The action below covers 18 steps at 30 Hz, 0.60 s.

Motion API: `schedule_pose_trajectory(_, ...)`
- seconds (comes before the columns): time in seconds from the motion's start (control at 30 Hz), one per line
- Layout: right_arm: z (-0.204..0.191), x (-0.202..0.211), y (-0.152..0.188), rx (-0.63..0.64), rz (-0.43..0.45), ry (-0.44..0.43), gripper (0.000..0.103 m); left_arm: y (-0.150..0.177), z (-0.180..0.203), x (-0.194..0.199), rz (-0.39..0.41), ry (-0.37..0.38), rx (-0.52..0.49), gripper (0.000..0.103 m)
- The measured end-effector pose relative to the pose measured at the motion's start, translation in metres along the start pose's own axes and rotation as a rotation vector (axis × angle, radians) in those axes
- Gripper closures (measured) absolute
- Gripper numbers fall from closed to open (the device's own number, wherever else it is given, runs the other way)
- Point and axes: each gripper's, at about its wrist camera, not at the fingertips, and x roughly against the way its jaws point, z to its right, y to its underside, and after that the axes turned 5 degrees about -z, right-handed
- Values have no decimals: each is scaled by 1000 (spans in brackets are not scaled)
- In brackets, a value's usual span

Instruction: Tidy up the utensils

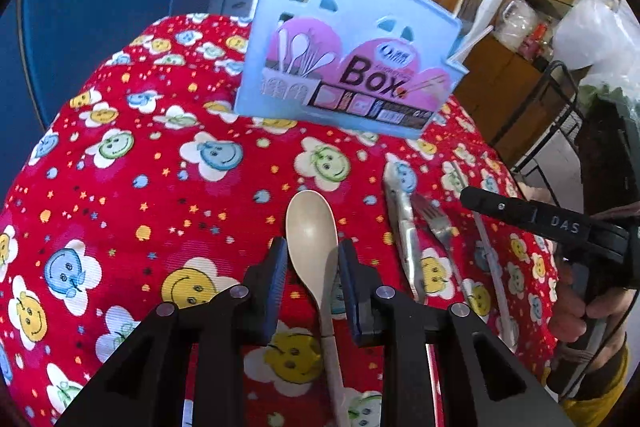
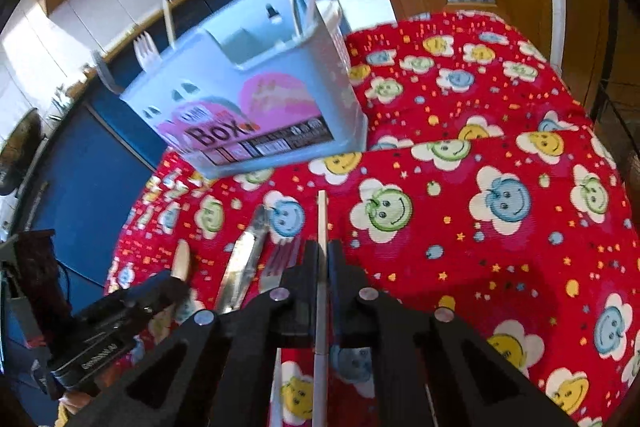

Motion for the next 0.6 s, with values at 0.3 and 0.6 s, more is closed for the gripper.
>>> schedule_pose_trajectory(0.3, -20, 49, 8, 65, 184, -27, 97, -2, 16, 46, 172, 5, -57, 77)
schedule_pose_trajectory(0.6, -40, 80, 3, 138, 310, -2, 97, -10, 21, 66, 236, 8, -68, 103)
